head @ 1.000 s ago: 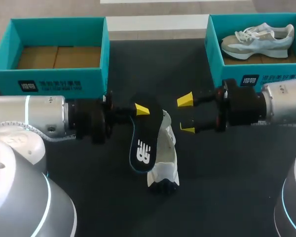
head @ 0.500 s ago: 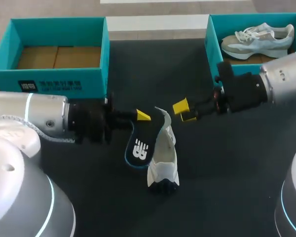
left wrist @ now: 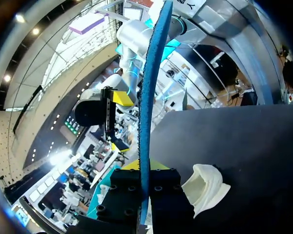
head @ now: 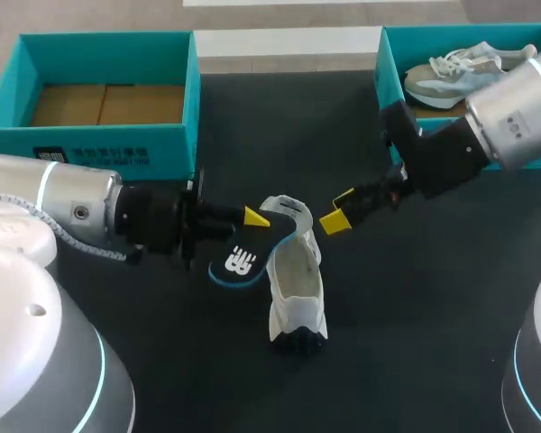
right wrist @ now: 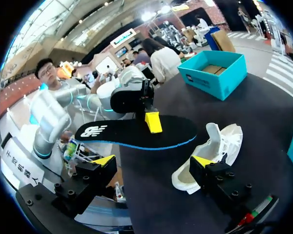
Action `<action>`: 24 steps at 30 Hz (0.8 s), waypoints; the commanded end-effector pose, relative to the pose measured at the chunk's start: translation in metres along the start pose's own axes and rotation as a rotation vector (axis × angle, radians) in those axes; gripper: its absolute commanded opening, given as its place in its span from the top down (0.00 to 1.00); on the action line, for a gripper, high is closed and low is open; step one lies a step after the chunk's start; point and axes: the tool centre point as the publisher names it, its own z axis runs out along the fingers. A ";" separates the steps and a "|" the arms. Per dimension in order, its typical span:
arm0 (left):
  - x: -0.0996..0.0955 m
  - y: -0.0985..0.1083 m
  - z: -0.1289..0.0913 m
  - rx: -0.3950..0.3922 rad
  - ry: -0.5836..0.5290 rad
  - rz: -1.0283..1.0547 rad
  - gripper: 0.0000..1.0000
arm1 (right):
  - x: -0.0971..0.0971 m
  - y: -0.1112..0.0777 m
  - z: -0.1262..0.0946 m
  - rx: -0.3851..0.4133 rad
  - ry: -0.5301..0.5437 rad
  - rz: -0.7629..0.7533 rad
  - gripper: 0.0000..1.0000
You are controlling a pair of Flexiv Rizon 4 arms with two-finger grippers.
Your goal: Take the shoe out of the shoebox, open the shoe tongue, remove and reinsert the insole, then place the shoe into the shoebox
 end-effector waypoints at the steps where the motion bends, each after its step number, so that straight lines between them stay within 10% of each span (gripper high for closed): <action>1: 0.008 -0.016 -0.006 -0.008 -0.019 -0.021 1.00 | 0.002 0.006 -0.002 0.056 -0.019 -0.040 0.00; 10: 0.021 -0.023 -0.005 0.017 -0.041 -0.065 1.00 | -0.025 -0.010 0.002 0.176 -0.407 -0.370 0.00; 24: 0.030 -0.024 -0.003 0.020 -0.040 -0.097 1.00 | -0.043 -0.019 0.008 0.212 -0.484 -0.494 0.00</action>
